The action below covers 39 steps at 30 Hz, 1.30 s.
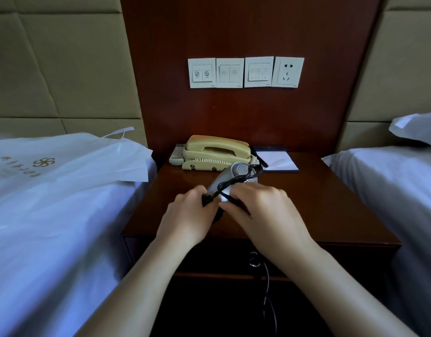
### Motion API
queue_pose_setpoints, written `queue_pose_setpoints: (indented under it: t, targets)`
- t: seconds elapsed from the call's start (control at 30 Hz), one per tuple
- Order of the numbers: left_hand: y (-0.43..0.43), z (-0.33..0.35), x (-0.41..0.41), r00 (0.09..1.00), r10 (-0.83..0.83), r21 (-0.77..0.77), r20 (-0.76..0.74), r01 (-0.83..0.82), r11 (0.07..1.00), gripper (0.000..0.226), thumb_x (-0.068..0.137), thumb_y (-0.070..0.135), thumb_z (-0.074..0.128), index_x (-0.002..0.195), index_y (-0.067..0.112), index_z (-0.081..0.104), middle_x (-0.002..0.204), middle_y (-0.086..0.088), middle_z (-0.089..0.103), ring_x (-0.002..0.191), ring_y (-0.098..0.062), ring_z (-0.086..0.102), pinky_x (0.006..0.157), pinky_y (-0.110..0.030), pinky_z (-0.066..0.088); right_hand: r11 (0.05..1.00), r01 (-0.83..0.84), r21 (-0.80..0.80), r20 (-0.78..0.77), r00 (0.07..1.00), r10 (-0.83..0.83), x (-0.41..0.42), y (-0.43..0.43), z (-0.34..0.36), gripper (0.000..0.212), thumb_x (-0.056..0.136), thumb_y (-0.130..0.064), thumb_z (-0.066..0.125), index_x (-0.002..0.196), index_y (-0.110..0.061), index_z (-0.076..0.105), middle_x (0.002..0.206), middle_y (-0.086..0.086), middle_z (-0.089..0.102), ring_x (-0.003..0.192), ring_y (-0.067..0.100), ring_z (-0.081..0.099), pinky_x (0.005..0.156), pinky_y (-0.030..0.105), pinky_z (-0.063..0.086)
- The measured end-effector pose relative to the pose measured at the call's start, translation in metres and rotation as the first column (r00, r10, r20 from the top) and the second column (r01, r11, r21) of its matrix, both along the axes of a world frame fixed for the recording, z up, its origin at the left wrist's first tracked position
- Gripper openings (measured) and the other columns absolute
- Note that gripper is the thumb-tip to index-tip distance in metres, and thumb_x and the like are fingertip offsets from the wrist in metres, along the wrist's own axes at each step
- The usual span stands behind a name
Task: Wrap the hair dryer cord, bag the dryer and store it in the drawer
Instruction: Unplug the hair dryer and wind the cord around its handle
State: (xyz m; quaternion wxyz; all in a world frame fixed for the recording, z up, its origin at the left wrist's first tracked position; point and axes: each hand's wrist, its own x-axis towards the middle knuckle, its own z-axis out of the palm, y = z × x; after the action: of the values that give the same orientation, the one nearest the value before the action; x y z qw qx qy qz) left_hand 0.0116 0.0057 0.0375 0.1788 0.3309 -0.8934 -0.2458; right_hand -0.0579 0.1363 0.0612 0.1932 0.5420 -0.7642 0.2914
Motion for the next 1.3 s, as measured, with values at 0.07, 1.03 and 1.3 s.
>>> queue_pose_setpoints:
  t: [0.07, 1.03, 1.3]
  targets:
    - [-0.001, 0.0, 0.0, 1.0, 0.013, 0.003, 0.0, -0.013, 1.0, 0.029, 0.087, 0.047, 0.034, 0.081, 0.023, 0.049, 0.087, -0.008, 0.059, 0.079, -0.035, 0.062, 0.078, -0.042, 0.053, 0.993, -0.118, 0.003, 0.242, 0.964, 0.114, -0.001, 0.001, 0.002, 0.03, 0.092, -0.027, 0.054, 0.063, -0.029, 0.048, 0.055, -0.011, 0.05, 0.056, 0.008, 0.052, 0.053, 0.021, 0.04]
    - [-0.022, 0.015, 0.033, 0.997, -0.059, 0.047, 0.045, 0.057, 0.997, 0.023, 0.092, 0.036, 0.04, 0.079, 0.026, 0.055, 0.043, 0.001, 0.055, 0.033, -0.018, 0.054, 0.037, -0.022, 0.04, 0.873, 0.395, -0.287, 0.518, 0.83, -0.206, -0.127, 0.042, -0.011, 0.054, 0.092, -0.039, 0.051, 0.061, 0.005, 0.05, 0.054, 0.007, 0.038, 0.055, 0.02, 0.037, 0.055, 0.034, 0.033]
    - [-0.013, 0.005, 0.026, 0.994, -0.085, 0.247, -0.062, 0.098, 0.964, 0.031, 0.096, 0.031, 0.04, 0.073, 0.019, 0.056, 0.043, -0.005, 0.053, 0.033, -0.024, 0.051, 0.035, -0.023, 0.038, 0.934, 0.357, 0.019, 0.473, 0.819, -0.323, -0.122, 0.033, -0.036, 0.052, 0.093, -0.043, 0.046, 0.056, -0.007, 0.048, 0.049, 0.001, 0.037, 0.054, 0.023, 0.044, 0.055, 0.032, 0.03]
